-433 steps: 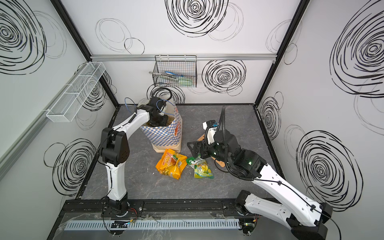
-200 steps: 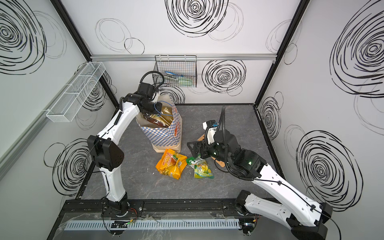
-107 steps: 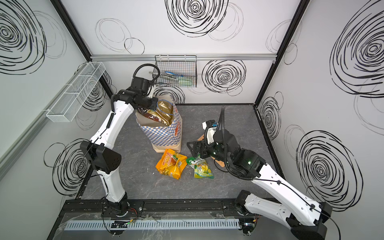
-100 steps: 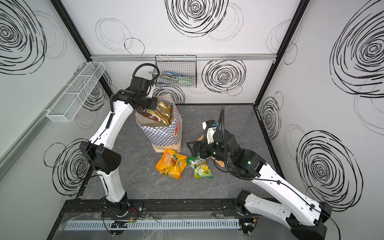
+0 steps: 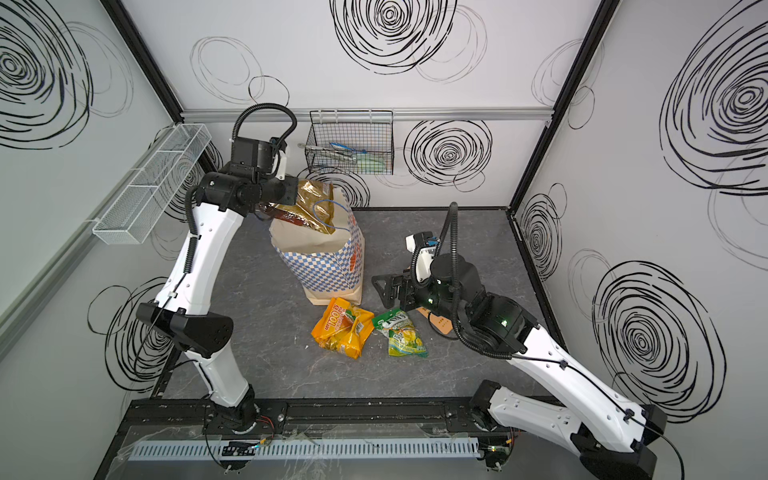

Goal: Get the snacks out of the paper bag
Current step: 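Lift the gold candy bag up out of the paper bag with the left gripper, then carry the gold candy bag past the paper bag and drop it beside the chip bag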

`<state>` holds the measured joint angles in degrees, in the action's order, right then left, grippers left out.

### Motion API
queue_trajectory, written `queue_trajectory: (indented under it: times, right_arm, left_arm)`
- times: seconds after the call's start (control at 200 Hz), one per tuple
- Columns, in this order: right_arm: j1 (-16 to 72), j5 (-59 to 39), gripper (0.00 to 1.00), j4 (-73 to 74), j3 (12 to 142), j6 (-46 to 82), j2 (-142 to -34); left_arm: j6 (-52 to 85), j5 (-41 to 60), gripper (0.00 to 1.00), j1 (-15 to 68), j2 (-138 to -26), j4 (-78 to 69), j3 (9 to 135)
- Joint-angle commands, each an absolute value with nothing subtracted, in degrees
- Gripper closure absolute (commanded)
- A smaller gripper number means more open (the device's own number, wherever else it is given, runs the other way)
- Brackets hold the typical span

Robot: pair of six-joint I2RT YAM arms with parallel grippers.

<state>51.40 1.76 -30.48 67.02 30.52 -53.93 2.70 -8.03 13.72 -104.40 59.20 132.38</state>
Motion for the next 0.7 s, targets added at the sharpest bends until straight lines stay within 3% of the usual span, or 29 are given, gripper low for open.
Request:
queue_trajectory:
  times: [0.0, 0.31, 0.47, 0.695]
  right_arm:
    - [51.67, 2.62, 0.03, -30.05, 68.13, 29.97, -53.22]
    - [51.66, 3.94, 0.03, -30.78, 68.2, 29.99, -52.35]
    - [51.66, 4.21, 0.03, -30.67, 68.92, 29.97, -52.38]
    - [51.65, 6.24, 0.03, -32.53, 71.88, 27.9, -52.22]
  left_arm:
    - [0.8, -12.93, 1.0, 13.1, -98.78, 50.98, 136.84]
    - [0.44, -15.5, 1.0, 14.09, -92.65, 47.16, 138.34]
    - [3.15, -8.03, 1.0, 15.12, -89.43, 44.39, 138.26]
    - [4.74, -4.26, 1.0, 25.0, -85.73, 36.54, 134.15]
